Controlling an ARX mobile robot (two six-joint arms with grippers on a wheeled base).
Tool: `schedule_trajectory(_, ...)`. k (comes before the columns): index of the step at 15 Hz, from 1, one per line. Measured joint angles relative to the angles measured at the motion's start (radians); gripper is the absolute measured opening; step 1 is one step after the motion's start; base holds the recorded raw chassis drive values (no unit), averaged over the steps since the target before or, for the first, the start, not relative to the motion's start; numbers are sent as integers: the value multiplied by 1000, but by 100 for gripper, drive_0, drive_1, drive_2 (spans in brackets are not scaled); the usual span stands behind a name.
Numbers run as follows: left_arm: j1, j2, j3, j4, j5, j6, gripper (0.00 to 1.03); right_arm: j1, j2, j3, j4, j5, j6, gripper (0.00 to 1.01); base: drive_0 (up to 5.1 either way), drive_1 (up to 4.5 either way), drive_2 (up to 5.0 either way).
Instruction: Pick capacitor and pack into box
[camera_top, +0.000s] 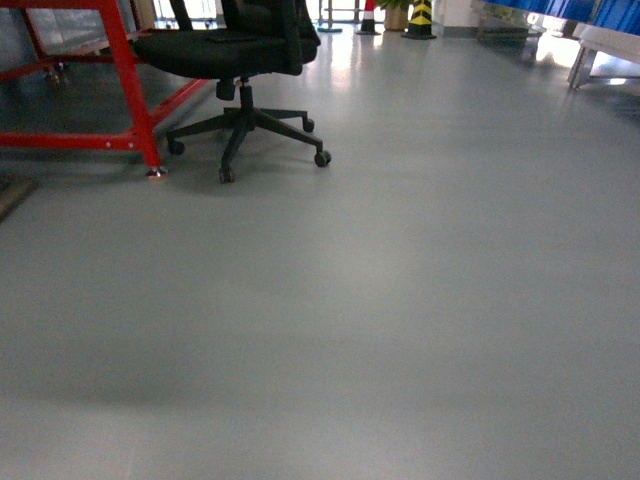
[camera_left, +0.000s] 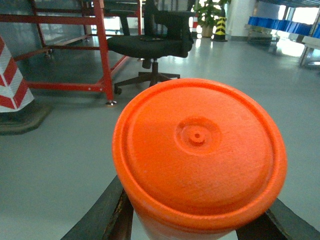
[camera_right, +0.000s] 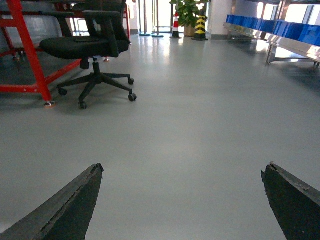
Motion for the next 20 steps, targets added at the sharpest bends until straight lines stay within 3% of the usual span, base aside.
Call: schedule_trajectory(20,0,0,0,-1,3,0,44,0,0,0,-5,0,0,98,-502,235,235)
